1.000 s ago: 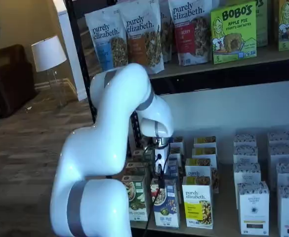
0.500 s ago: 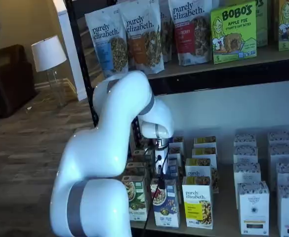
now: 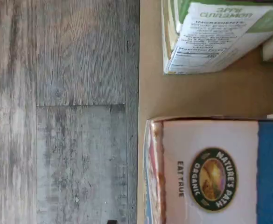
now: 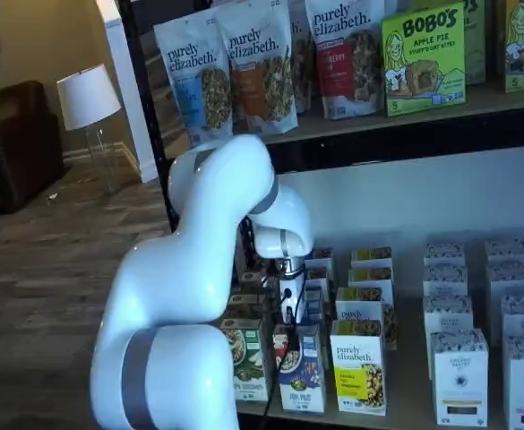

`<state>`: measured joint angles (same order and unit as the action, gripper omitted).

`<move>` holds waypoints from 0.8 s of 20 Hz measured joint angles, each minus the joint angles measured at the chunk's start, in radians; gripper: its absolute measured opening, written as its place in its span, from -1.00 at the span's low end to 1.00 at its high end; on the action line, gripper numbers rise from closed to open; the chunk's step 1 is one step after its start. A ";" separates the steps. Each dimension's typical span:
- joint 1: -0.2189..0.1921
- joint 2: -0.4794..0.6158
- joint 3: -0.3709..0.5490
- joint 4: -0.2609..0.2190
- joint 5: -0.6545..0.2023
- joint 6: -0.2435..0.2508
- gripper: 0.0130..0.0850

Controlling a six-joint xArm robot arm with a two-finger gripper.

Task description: Pick up the blue and white box that is on the bottom shelf, the second box from the left

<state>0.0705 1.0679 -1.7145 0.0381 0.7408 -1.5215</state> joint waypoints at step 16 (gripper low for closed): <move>0.008 0.019 0.009 -0.032 -0.001 0.034 1.00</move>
<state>0.0782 1.0865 -1.7058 0.0058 0.7397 -1.4875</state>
